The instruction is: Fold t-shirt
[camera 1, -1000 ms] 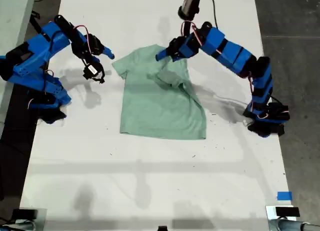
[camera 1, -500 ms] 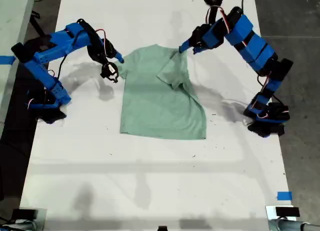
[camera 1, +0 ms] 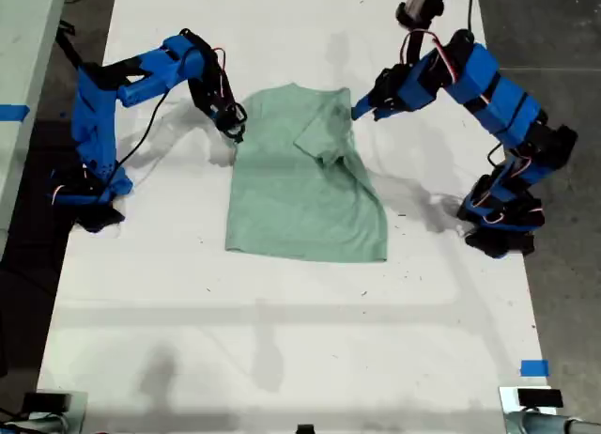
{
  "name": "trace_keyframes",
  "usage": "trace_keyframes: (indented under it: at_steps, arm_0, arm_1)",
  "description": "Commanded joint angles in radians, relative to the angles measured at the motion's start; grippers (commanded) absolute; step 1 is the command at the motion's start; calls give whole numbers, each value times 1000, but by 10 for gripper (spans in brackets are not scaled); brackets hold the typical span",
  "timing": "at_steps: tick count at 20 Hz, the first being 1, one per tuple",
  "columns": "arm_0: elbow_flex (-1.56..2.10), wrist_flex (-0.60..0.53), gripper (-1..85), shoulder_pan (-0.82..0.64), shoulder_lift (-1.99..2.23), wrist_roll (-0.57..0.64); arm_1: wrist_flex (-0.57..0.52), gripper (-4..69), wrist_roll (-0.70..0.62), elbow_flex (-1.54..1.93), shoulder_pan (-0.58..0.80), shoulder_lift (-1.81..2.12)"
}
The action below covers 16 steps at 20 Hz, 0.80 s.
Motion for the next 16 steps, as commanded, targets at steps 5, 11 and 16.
trace_keyframes:
  at_steps: [5, 11, 16]
  arm_0:
    - [-132, 143, 31, -18, -20, 21]
    - [-117, 235, 27, -32, 273, 21]
    - [-373, 192, 14, 135, 201, 6]
  arm_1:
    - [-87, 165, 44, 193, -6, 258]
    - [-129, 148, 66, 351, 2, 377]
    - [-130, 148, 69, 400, 8, 417]
